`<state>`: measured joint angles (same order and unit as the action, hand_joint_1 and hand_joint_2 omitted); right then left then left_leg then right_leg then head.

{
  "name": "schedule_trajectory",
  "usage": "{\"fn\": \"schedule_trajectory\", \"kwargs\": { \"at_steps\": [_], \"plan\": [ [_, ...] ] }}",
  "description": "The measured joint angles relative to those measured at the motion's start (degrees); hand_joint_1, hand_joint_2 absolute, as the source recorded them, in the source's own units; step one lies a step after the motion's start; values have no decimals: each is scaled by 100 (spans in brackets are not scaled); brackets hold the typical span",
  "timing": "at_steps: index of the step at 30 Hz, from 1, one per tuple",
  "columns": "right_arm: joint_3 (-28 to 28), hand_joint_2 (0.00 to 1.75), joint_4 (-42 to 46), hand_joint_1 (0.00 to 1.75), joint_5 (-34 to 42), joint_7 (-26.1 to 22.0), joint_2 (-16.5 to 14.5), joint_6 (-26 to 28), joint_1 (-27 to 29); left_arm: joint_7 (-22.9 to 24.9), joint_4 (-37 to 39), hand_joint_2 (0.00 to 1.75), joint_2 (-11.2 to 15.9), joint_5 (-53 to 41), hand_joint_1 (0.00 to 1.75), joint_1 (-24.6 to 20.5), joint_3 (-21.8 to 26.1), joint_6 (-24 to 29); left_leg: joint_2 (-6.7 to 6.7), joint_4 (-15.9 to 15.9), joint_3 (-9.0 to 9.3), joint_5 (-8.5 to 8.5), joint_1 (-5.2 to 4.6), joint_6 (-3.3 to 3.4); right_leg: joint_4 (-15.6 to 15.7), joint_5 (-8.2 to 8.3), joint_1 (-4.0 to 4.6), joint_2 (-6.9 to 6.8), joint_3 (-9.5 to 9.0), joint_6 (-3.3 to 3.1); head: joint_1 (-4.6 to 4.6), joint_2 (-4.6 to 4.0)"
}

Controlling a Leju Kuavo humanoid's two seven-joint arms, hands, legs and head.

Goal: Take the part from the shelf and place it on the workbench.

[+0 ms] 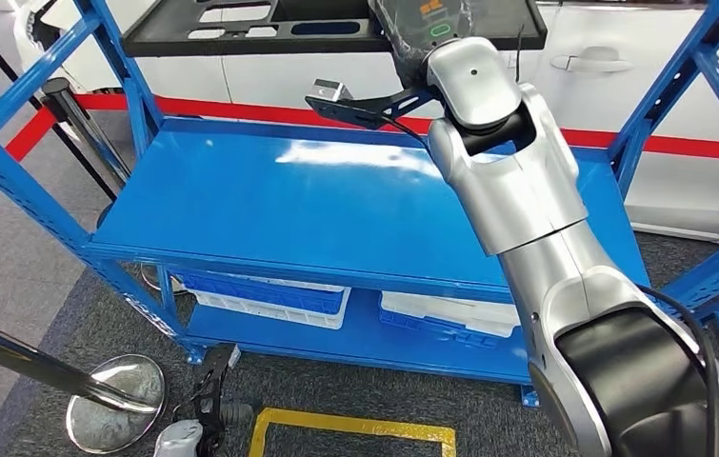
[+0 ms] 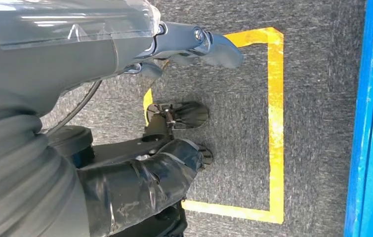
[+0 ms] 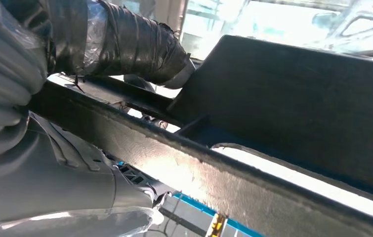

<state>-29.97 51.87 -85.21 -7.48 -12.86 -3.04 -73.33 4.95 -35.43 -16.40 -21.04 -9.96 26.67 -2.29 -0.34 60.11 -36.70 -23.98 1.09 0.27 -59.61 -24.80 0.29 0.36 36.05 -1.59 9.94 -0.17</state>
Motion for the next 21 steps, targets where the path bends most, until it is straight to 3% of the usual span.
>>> {"fn": "schedule_trajectory", "kwargs": {
  "at_steps": [3,5,8,9,10,11,13,15,19,21],
  "plan": [
    [0,175,-26,175,-1,-4,-1,-3,11,-29,-5,175,-2,-28,0,25,6,-7,-2,-103,31,-11,-8,29,-7,-9,-6,-6,27,76,1,0],
    [0,175,-40,175,-1,-4,-1,-2,13,-37,-12,175,-4,-37,0,36,8,-12,5,-163,66,16,21,78,-192,-153,-10,-12,101,138,0,0],
    [0,175,-60,175,-3,-4,-1,-3,17,-40,-15,175,-5,-38,0,43,8,-20,11,-181,86,21,31,119,-1218,-646,-38,-13,575,211,-1,0],
    [0,175,-74,175,-3,-4,1,-3,25,-40,-15,175,-5,-39,0,47,8,-21,11,-175,86,16,32,121,-1520,-728,-54,-14,732,229,-1,0],
    [0,175,-88,175,-3,-4,2,-4,33,-40,-15,175,-5,-42,0,51,8,-21,9,-168,87,9,33,119,-1626,-699,-73,-15,801,242,-1,0],
    [0,175,-98,175,-3,-4,3,-4,37,-40,-15,175,-5,-45,0,56,9,-21,5,-157,90,-1,37,113,-1494,-559,-92,-17,754,250,-1,0],
    [0,175,-104,175,-3,-4,1,-3,32,-40,-15,175,-5,-49,0,64,10,-21,-4,-116,94,-32,47,84,-755,-170,-117,-22,411,252,-1,0],
    [0,175,-105,175,-4,-4,-15,-3,23,-39,-15,175,-3,-49,0,72,11,-25,-8,-59,62,-47,35,37,-193,20,-100,-16,142,226,0,0],
    [0,175,-123,175,-10,-4,-53,-13,38,-29,-16,175,5,-85,0,102,16,-48,-2,-20,-12,-72,28,-60,-74,63,-82,-10,138,101,3,0],
    [0,175,-134,175,-16,-4,-82,-16,34,-29,-17,175,12,-154,0,105,17,-50,5,294,-123,-346,34,-98,-30,116,-104,-21,151,18,3,0]
  ]
}}
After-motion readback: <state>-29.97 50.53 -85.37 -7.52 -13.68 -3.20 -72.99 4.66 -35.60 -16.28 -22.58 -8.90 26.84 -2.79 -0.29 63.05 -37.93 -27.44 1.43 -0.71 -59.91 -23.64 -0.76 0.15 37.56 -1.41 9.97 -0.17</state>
